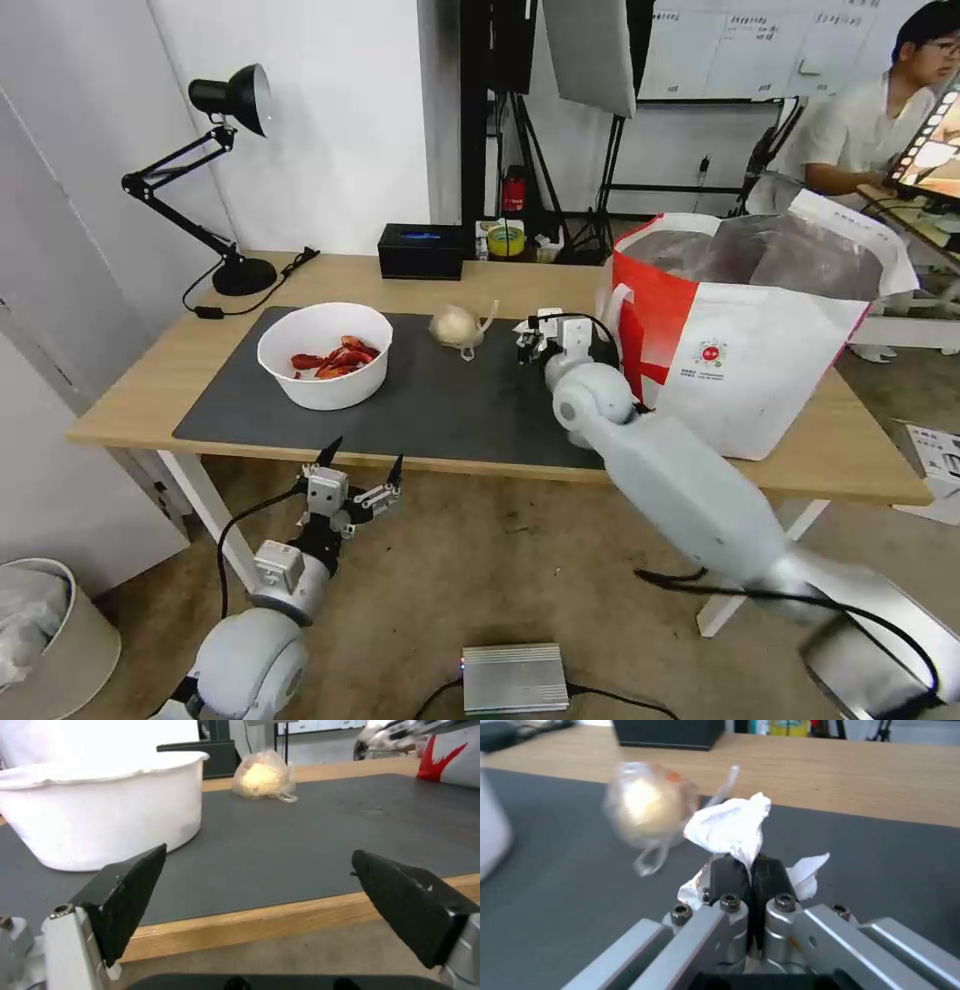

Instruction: Pick up the trash from the table and place it into the takeout bag.

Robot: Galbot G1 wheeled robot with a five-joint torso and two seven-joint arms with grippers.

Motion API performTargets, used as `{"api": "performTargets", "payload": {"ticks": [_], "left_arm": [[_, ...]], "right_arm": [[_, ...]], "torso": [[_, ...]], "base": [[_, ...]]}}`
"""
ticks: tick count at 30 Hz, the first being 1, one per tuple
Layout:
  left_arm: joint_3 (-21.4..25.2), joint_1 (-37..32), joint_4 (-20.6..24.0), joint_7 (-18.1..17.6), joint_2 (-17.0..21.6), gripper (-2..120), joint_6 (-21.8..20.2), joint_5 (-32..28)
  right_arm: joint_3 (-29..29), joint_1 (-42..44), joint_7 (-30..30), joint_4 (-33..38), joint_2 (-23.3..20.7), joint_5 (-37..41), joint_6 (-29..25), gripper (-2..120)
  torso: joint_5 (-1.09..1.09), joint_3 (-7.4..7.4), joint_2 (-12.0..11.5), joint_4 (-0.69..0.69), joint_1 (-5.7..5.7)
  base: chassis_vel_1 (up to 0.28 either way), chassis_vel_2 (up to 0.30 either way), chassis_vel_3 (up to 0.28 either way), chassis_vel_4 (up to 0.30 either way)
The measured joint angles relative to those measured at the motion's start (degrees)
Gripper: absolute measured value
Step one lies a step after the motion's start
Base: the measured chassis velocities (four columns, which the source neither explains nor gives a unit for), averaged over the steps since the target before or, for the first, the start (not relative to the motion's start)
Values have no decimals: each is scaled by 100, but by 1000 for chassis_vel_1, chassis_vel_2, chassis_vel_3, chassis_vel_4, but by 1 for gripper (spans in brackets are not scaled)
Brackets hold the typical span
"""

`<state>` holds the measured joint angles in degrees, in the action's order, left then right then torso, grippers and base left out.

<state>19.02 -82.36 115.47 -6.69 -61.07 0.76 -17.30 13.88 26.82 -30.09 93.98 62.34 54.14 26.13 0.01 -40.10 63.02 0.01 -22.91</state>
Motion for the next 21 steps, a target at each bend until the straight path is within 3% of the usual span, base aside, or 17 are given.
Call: {"api": "performTargets", "payload": {"ticks": [10,21], "left_arm": [[-22,20,30,-4,-20,100,-5,34],[-83,39,38,-5,-81,100,-17,68]], "right_arm": [[-974,1219,222,1952,-1062,-17,7,0],[-1974,894,461,2694,-2057,-39,-264,0]], "torso": [[1,0,1,-1,1],[0,0,0,-1,0]], "base": [[0,0,0,0],[0,0,0,0]]}}
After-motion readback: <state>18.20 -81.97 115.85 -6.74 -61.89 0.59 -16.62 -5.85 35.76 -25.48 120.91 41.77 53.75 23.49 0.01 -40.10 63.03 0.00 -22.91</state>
